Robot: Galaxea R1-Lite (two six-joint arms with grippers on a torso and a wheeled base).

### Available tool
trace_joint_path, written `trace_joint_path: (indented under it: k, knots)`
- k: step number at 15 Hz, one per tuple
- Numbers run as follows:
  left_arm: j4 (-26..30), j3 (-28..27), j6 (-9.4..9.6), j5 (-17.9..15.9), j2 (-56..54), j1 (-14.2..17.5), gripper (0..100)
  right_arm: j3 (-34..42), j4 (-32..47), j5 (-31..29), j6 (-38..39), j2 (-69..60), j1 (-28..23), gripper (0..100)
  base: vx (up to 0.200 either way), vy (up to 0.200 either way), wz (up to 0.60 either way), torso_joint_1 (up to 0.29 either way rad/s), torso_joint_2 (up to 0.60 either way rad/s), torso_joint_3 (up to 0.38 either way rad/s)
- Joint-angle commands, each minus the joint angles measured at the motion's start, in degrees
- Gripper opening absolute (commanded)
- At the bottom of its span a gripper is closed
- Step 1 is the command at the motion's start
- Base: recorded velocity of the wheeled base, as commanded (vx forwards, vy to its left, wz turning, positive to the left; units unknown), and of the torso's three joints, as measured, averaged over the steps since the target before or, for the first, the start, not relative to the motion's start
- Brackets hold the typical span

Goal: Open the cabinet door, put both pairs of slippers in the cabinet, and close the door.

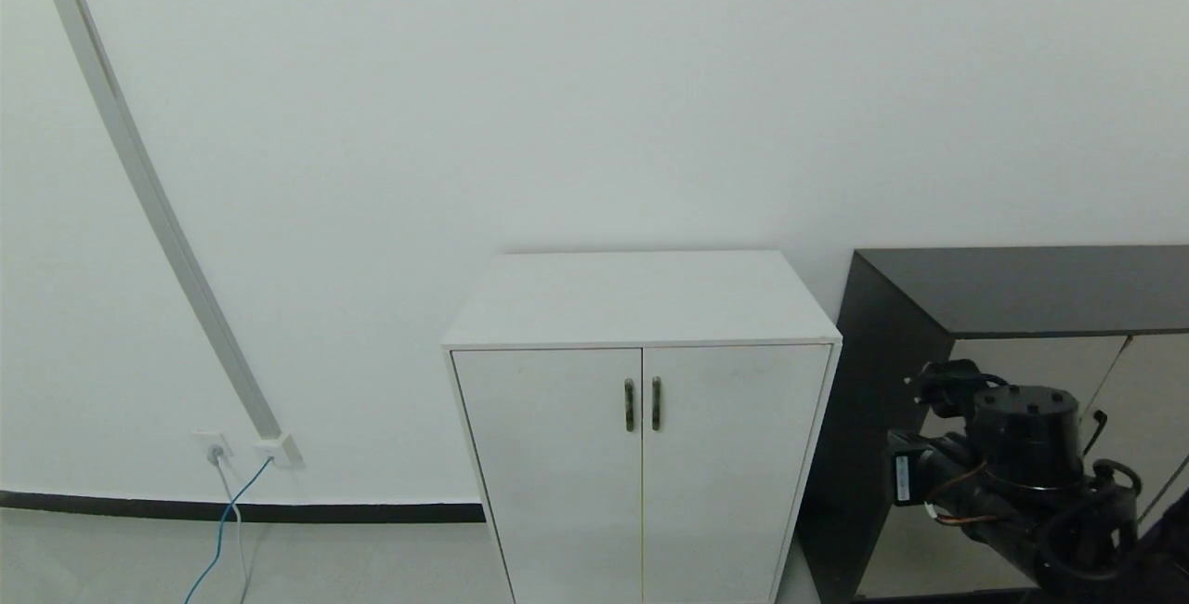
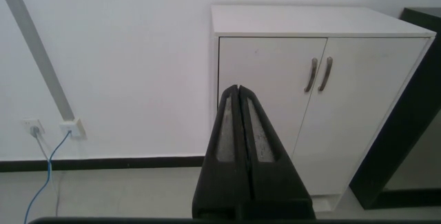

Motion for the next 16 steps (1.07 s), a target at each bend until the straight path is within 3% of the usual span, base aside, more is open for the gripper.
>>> trace_joint_path:
  k: [1,11,16]
  knots:
    - [0.0,0.0,-0.02,0.0,0.0,0.0,0,4.4,0.0,-2.0,0.0,-6.1,-0.2,0,0.0,0.0,0.0,0.0,0.0,0.0]
    - [0.0,0.0,-0.02,0.0,0.0,0.0,0,18.2,1.0,-2.3,0.2,-24.3,-3.5,0,0.0,0.0,0.0,0.0,0.0,0.0]
    - [0.0,0.0,-0.02,0.0,0.0,0.0,0,18.2,15.0,-1.7,-0.1,-39.6,-5.1,0,0.0,0.0,0.0,0.0,0.0,0.0]
